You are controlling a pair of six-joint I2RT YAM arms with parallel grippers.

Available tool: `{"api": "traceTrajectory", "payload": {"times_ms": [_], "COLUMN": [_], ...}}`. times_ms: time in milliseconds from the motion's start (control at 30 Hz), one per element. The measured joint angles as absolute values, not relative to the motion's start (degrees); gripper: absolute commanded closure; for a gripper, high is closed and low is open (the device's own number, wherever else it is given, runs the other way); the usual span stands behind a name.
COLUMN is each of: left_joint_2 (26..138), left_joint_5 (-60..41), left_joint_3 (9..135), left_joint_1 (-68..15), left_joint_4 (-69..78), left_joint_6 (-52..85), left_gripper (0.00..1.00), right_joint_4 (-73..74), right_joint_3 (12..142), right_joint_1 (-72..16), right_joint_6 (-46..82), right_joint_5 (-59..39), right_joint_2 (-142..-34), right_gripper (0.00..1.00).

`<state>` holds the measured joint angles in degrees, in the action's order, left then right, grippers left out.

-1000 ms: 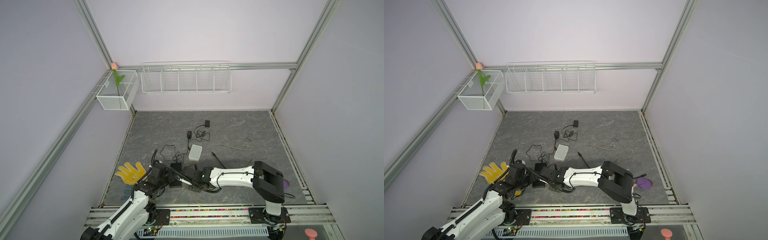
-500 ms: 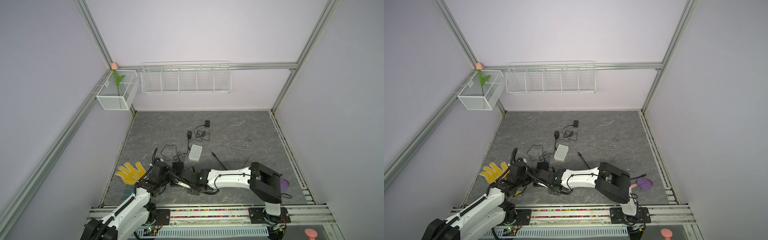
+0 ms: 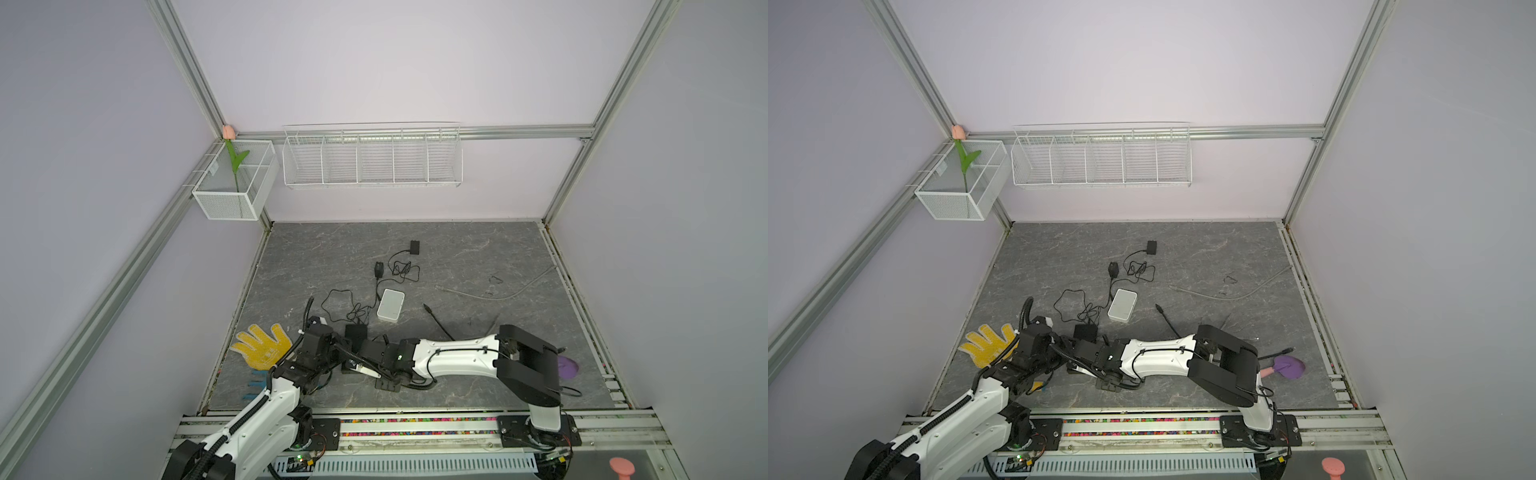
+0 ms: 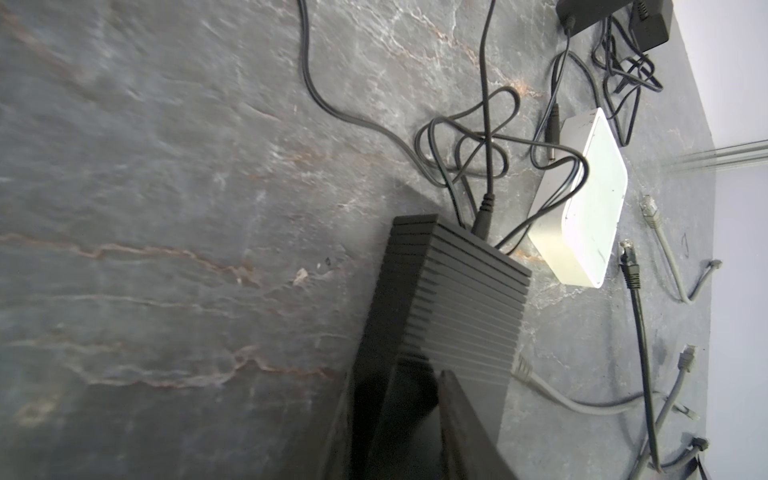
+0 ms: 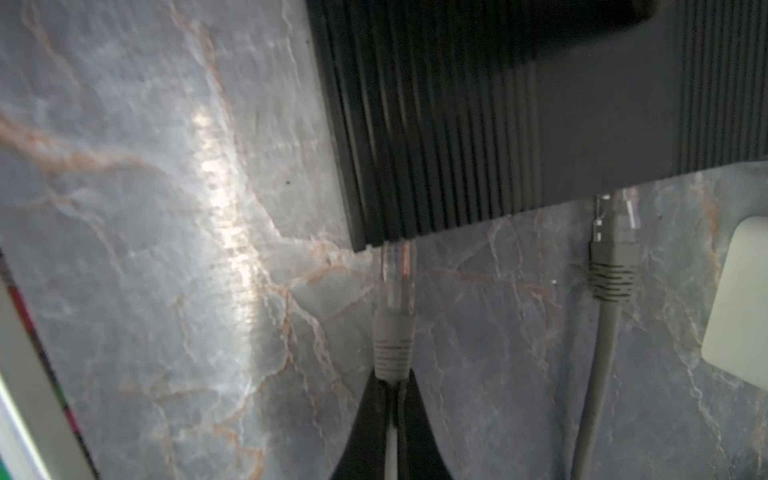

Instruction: Insert the plug into the switch port

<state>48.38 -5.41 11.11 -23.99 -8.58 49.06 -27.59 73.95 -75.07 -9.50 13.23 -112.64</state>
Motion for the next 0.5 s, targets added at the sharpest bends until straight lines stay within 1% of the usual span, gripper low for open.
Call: {"api": "traceTrajectory", "payload": {"times_ms": [500], "left_joint_2": [42.2], "left_joint_5": [-5.7], "left_joint_3": [7.8], "left_joint_1": [-23.4], "left_joint_4": [-9.0], "left_joint_6": [50.6], "left_gripper": [0.68], "right_joint_4": [-31.5], "right_joint_3": [77.2], "right_joint_1": [-75.2], "right_joint_6": [-11.2], "right_joint_5": [11.4], "right_joint_2": [-114.0], "right_gripper": [0.93]}}
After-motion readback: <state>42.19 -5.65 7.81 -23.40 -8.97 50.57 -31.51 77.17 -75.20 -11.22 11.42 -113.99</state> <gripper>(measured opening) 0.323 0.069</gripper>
